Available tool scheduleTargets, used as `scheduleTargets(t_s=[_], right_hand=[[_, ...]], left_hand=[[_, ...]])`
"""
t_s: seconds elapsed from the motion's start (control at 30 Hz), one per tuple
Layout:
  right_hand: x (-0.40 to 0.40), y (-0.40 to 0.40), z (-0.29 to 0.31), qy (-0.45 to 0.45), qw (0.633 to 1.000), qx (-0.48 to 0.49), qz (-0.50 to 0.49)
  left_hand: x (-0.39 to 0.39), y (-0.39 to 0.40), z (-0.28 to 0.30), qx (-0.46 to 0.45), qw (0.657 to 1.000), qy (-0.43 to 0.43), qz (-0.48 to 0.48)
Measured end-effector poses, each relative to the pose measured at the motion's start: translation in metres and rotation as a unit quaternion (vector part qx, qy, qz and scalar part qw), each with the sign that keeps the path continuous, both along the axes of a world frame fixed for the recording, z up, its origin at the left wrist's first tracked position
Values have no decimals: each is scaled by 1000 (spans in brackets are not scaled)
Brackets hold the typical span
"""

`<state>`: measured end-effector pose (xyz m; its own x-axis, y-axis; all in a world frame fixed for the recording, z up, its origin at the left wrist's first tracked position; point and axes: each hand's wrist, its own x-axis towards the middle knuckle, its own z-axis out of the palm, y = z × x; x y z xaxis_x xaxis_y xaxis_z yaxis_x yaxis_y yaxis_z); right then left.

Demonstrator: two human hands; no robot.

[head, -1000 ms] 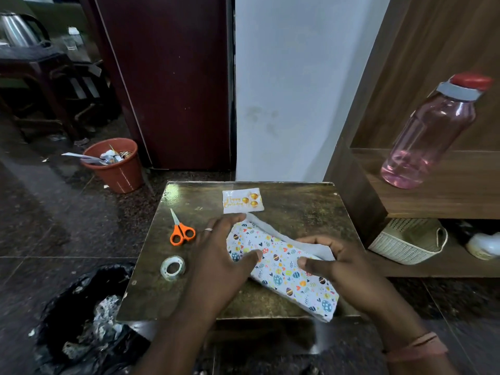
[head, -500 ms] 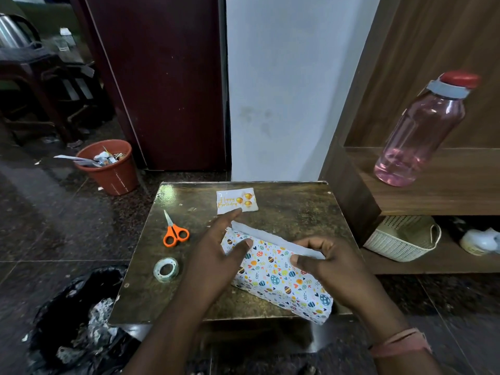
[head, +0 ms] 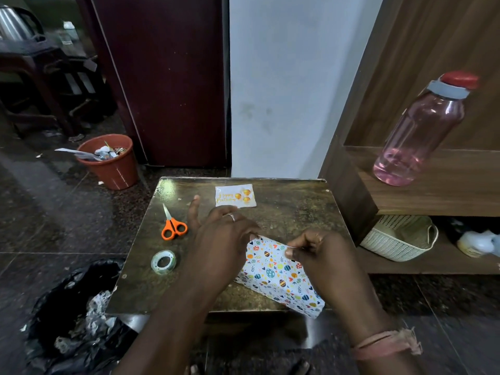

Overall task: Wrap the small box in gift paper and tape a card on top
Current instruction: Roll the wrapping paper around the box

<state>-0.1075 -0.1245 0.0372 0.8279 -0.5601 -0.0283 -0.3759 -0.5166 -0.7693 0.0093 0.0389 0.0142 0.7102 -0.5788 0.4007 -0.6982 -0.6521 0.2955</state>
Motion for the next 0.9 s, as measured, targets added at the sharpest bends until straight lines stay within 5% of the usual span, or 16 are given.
scheduleTargets(t_s=[0.17,0.47,0.7,0.9], right_hand=[[-3,5,6,12,986,-162,40],[-7,-3,23,144,965,-188,113],[-11,-5,26,139,966,-175,129],[-11,-4,28,160,963,-172,129]], left_hand=[[-1,4,-2,-40,999,0,-19],[0,2,-3,-47,998,35,-32],[8,16,-6,-2,998,27,-64],[11,19,-5,-51,993,67,-78]])
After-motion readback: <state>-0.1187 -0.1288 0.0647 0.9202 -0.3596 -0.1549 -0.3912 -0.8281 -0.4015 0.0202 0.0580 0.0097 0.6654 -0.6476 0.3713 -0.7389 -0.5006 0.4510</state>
